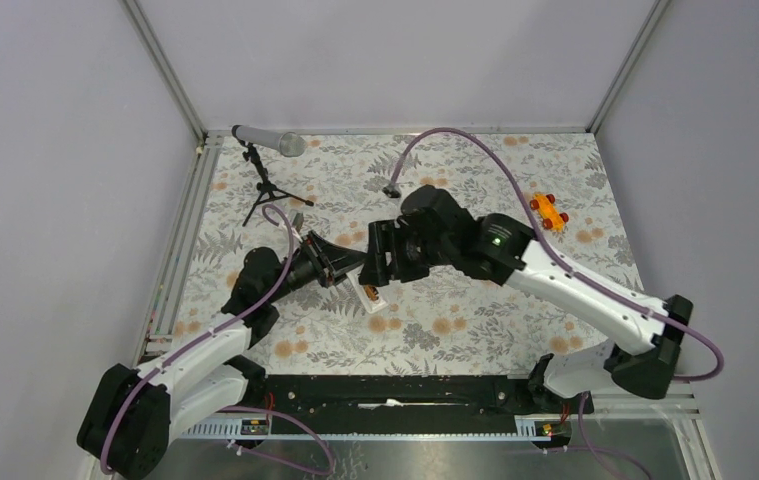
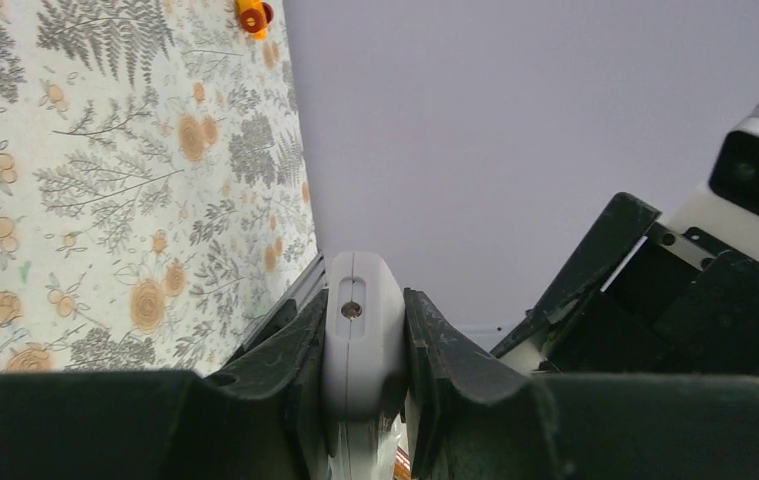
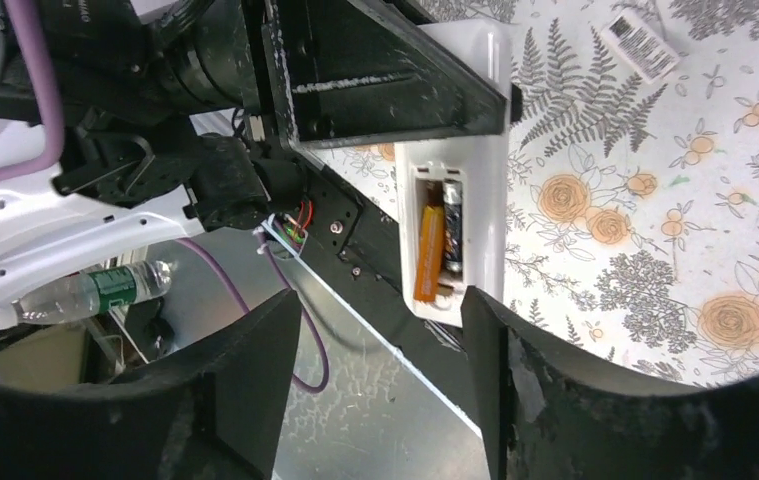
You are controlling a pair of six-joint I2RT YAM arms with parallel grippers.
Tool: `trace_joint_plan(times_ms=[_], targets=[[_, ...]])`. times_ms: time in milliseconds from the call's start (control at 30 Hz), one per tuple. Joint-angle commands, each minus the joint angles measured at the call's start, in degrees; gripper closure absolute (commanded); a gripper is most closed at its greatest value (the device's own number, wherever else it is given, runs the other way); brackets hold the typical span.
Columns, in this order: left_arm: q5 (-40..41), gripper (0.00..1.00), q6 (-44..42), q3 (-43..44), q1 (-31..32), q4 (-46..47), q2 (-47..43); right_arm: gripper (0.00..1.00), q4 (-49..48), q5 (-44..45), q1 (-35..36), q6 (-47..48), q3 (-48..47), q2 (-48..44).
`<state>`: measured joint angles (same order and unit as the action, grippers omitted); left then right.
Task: Load the batteries into the remote control
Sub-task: Load the battery into the remote control.
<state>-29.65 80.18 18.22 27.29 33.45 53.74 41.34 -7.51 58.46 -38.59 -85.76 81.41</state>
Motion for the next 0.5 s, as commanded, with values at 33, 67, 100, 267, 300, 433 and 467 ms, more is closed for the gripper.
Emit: trace_joint_plan(times_ms=[33, 67, 100, 267, 300, 433, 467], targets=[[2.0, 1.0, 5.1, 1.7, 0.2, 8.0, -2.3, 0.22, -5.9, 7.8, 0.0, -4.1, 6.4, -8.9], [2.4, 1.0, 6.2, 1.7, 0.2, 8.6, -2.6, 0.19, -7.0, 8.8, 0.0, -4.9, 8.0, -10.3], [2.8, 1.0, 7.4, 1.6, 0.2, 9.6, -2.8, 0.16, -8.5, 8.7, 0.0, -6.1, 10.0, -12.1], [5.3, 1.0, 13.3, 1.7, 0.2, 11.3, -4.3, 0.09, -21.5, 2.6, 0.0, -13.3, 20.9, -17.3], [5.9, 1.0, 14.4, 1.6, 0.2, 11.6, -4.7, 0.08, -24.5, 2.1, 0.0, -14.3, 22.2, -17.7], [7.6, 1.0, 18.5, 1.4, 0.3, 11.8, -5.6, 0.05, -31.2, 1.8, 0.0, -15.6, 23.4, -18.1], [7.8, 1.0, 19.4, 1.6, 0.3, 11.6, -5.7, 0.05, -32.8, 1.7, 0.0, -15.8, 23.5, -18.0]])
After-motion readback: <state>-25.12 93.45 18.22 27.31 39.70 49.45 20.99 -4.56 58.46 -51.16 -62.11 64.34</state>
